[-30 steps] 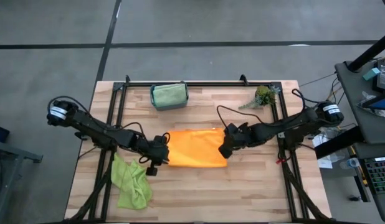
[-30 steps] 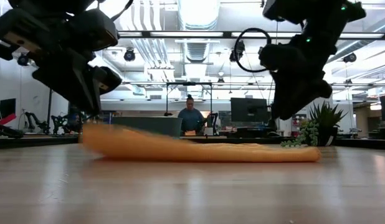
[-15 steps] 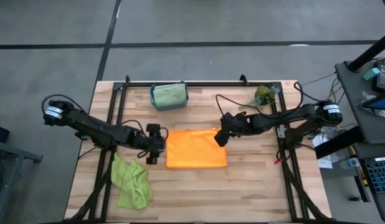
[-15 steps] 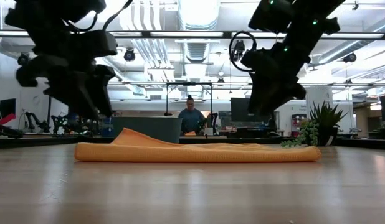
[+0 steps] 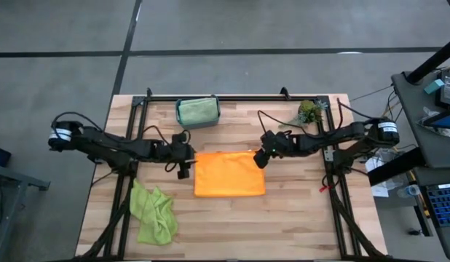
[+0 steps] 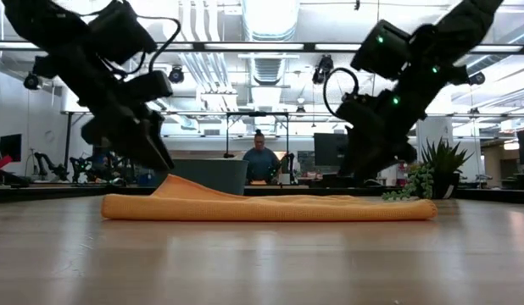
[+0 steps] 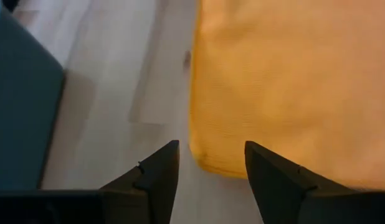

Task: Fold microfiber towels
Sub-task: Fold the orange microfiber towel

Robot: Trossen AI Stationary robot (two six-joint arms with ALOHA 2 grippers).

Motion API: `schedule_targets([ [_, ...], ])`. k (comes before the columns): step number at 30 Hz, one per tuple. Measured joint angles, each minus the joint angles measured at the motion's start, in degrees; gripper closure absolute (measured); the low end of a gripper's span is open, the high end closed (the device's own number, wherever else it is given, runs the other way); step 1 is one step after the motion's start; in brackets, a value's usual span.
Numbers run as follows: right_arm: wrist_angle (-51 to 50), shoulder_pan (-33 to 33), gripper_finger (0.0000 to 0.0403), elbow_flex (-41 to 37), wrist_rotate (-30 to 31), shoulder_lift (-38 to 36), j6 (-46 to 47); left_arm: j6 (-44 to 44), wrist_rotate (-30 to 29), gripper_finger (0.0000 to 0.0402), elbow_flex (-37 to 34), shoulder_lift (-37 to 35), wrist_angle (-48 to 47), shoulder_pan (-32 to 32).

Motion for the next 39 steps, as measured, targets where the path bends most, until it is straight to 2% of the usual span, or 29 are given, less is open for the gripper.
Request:
schedule_targets([
  [7,10.44,-1.66,0.02,-5.5,0.04,0.0,0.59,0.15,0.08,0.0253,-2.39,2.45,8.54,1.91],
  [12,17.46,-1.74,0.02,-8.47,0.02,1.69,0.66,0.44,0.11,0.0271,-2.44,4.61,9.98,2.09],
  [23,22.16,-1.69,0.0204,-6.41,-2.54,10.03,0.16,1.31,0.08,0.0322,-2.44,7.74,12.1,2.13],
  [26,21.95,-1.72,0.0223,-5.98,-2.56,10.54,0.02,2.01,0.06,0.0352,-2.44,7.72,12.15,2.13],
  [30,21.13,-1.69,0.0269,-5.47,-3.06,10.15,-0.93,2.97,0.0,0.0394,-2.44,7.7,12.36,2.13],
  [37,20.79,-1.69,0.0379,-5.08,-4.57,8.4,-1.99,3.32,-0.07,0.04,-2.44,7.67,12.45,2.13],
  [39,20.37,-1.43,0.0389,-5.08,-4.67,7.85,-1.99,3.36,-0.07,0.04,-2.44,7.66,12.43,2.13],
])
